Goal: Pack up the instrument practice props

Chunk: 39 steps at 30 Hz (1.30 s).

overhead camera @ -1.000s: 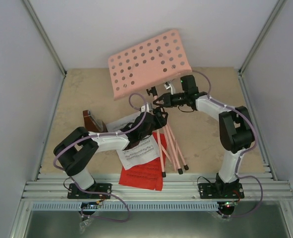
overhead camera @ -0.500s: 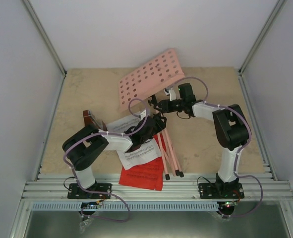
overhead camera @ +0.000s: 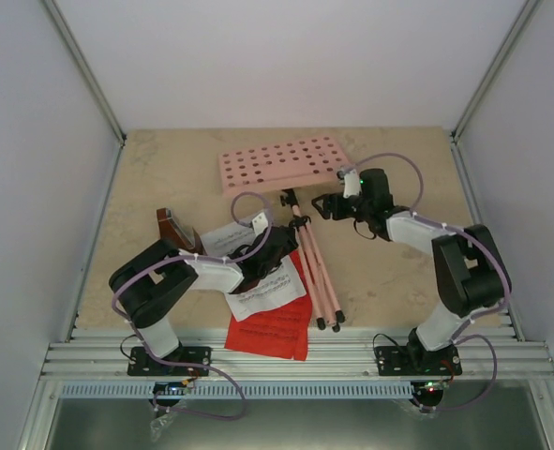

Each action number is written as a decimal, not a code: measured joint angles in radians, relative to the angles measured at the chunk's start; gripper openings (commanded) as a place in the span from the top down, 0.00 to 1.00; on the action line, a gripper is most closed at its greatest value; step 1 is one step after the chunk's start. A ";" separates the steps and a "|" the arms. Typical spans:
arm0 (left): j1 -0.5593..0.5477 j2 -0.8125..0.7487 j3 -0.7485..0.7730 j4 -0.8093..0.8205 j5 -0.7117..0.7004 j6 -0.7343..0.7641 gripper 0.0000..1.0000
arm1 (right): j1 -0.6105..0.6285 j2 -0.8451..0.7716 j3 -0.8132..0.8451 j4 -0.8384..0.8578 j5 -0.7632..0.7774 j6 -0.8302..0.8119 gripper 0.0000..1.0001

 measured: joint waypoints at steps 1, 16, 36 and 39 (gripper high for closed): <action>0.000 -0.005 -0.005 0.000 -0.013 0.001 0.95 | -0.005 -0.031 -0.026 -0.003 0.024 0.001 0.22; 0.005 -0.093 0.040 0.164 -0.030 0.090 0.14 | 0.141 -0.485 -0.275 -0.170 0.188 -0.007 0.15; 0.279 -0.571 0.330 -0.566 0.293 0.656 0.01 | 0.486 -0.236 -0.242 -0.435 0.640 0.021 0.06; 0.361 -0.606 0.362 -0.674 0.332 0.722 0.01 | 0.466 -0.203 -0.195 -0.463 0.685 0.017 0.04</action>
